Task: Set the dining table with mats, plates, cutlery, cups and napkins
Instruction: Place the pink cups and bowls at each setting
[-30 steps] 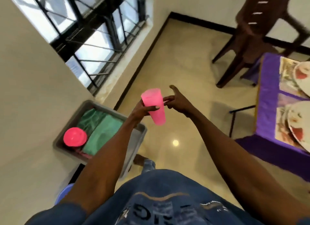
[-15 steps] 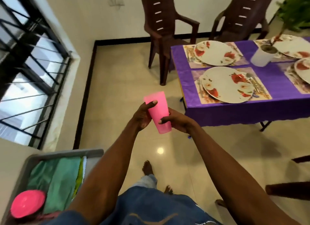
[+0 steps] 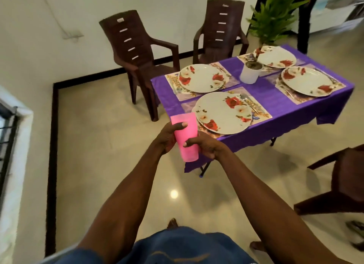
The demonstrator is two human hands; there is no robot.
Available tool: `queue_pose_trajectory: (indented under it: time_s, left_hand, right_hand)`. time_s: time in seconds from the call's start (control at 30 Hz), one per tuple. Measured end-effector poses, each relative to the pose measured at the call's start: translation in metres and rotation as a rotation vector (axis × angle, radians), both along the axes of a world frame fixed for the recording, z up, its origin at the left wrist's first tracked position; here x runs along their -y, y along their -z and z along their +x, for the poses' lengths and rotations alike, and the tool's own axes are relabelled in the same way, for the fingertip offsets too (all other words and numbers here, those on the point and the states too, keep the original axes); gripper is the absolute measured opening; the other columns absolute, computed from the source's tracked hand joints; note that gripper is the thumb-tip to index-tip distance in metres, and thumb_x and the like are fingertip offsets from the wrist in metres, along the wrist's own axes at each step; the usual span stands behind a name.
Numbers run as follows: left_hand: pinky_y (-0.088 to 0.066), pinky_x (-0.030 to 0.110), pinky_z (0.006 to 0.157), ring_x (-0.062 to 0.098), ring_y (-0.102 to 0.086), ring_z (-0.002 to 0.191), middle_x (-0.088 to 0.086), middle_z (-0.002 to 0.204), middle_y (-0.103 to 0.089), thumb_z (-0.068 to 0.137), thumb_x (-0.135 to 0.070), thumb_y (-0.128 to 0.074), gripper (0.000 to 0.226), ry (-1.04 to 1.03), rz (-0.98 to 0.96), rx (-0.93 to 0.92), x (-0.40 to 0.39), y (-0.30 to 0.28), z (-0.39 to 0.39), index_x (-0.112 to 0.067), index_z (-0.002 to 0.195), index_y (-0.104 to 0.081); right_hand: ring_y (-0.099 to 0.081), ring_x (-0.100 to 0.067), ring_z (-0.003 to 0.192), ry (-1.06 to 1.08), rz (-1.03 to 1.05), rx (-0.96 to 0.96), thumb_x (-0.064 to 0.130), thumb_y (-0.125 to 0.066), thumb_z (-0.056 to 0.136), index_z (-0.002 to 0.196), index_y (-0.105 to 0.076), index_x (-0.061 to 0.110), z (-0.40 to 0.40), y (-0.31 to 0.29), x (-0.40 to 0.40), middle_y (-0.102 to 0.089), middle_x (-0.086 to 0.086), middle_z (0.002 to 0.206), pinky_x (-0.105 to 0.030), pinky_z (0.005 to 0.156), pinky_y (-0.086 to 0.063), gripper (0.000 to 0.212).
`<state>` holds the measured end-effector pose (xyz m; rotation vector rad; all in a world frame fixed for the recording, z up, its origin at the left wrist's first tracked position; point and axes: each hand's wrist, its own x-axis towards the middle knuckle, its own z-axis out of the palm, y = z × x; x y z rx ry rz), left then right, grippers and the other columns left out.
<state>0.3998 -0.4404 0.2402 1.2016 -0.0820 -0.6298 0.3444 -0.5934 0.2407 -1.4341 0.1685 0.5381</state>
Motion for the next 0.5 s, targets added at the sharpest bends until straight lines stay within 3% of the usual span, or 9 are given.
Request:
queue_pose_trajectory:
  time_s: [0.1, 0.17, 0.3, 0.5]
  left_hand:
    - [-0.056, 0.043, 0.083, 0.032, -0.065, 0.102, 0.016, 0.112, -0.069, 0.062, -0.022, -0.081, 0.067, -0.068, 0.050, 0.019, 0.023, 0.004, 0.025, -0.003, 0.124, -0.060]
    - [-0.057, 0.045, 0.086, 0.034, -0.066, 0.106, 0.014, 0.114, -0.070, 0.057, -0.027, -0.086, 0.071, -0.118, 0.095, 0.047, 0.040, 0.009, 0.041, -0.006, 0.121, -0.063]
    - [-0.059, 0.043, 0.082, 0.031, -0.066, 0.106, 0.012, 0.115, -0.070, 0.053, -0.034, -0.089, 0.080, -0.210, 0.127, 0.099, 0.078, 0.014, 0.067, -0.009, 0.124, -0.062]
    - [-0.058, 0.030, 0.075, 0.023, -0.065, 0.105, 0.005, 0.117, -0.068, 0.062, -0.028, -0.089, 0.072, -0.373, 0.134, 0.184, 0.156, 0.010, 0.104, -0.012, 0.125, -0.059]
  right_hand:
    - [-0.058, -0.031, 0.112, 0.138, -0.158, 0.062, 0.016, -0.080, 0.066, 0.117, -0.058, 0.026, 0.021, 0.008, 0.008, -0.065, -0.009, 0.116, -0.054, 0.100, -0.047, 0.057]
    - [-0.056, -0.027, 0.108, 0.214, -0.286, 0.096, 0.025, -0.083, 0.063, 0.123, -0.051, 0.023, 0.035, 0.011, 0.016, -0.062, -0.004, 0.116, -0.046, 0.093, -0.051, 0.067]
    - [-0.057, -0.017, 0.096, 0.330, -0.431, 0.187, 0.021, -0.085, 0.067, 0.117, -0.049, 0.026, 0.063, 0.013, 0.042, -0.061, 0.001, 0.108, -0.038, 0.082, -0.054, 0.062]
    - [-0.062, -0.025, 0.094, 0.324, -0.668, 0.323, 0.018, -0.088, 0.057, 0.117, -0.056, 0.011, 0.109, 0.025, 0.120, -0.064, -0.006, 0.106, -0.034, 0.071, -0.055, 0.068]
